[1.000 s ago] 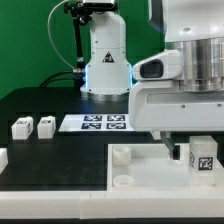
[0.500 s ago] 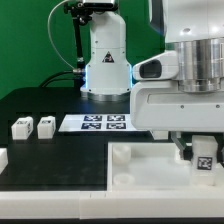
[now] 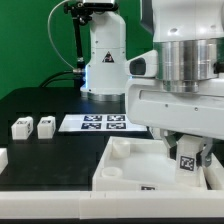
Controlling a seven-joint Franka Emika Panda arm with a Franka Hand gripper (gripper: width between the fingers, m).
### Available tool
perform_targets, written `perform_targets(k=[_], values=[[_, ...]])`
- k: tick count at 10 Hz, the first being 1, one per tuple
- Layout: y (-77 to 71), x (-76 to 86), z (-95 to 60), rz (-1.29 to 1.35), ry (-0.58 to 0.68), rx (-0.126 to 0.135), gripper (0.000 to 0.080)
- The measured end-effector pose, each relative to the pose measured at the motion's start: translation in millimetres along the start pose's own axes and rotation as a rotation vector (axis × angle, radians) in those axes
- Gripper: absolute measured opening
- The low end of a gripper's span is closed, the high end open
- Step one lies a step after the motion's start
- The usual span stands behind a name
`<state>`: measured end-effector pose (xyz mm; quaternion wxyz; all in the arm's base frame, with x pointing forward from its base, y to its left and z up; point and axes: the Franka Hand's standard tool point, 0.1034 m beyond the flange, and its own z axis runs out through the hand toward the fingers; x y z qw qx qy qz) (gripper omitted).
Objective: Assemble one leg
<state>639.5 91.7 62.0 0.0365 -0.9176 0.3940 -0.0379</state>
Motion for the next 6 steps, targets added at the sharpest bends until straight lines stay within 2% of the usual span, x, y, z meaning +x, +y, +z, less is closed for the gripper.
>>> perform_targets(k=[5,6], values=[[-1.3,0.3,-1.0,-0.018,0.000,0.003,0.0324],[-7.0,-3.1,-6.6,-0.021,-0.001,0.011,0.0479]])
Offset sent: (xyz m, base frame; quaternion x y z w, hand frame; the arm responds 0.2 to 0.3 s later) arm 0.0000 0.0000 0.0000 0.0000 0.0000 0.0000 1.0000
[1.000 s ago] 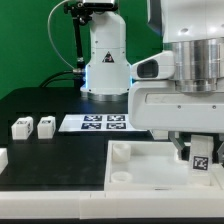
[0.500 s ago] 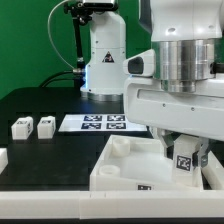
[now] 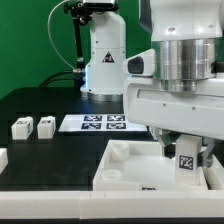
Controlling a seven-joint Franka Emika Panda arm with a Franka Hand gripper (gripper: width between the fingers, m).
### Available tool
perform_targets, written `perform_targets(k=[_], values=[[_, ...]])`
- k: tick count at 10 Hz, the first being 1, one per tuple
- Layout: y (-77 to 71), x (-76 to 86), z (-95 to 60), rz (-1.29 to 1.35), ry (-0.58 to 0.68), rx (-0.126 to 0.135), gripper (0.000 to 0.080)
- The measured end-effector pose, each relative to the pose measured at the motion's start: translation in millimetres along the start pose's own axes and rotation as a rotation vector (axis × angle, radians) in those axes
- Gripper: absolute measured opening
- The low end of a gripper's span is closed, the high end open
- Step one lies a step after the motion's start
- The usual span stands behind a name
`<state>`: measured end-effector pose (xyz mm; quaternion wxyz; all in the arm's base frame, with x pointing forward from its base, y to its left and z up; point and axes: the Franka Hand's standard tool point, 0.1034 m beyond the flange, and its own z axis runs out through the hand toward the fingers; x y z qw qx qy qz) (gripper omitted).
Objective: Assemble one leg
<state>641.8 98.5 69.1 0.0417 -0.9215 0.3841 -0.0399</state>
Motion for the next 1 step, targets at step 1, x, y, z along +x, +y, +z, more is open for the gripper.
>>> perform_targets(k=[1], values=[[-7.1,-2.4,-11.4,-0.002,-0.001,0.012,0.0590]])
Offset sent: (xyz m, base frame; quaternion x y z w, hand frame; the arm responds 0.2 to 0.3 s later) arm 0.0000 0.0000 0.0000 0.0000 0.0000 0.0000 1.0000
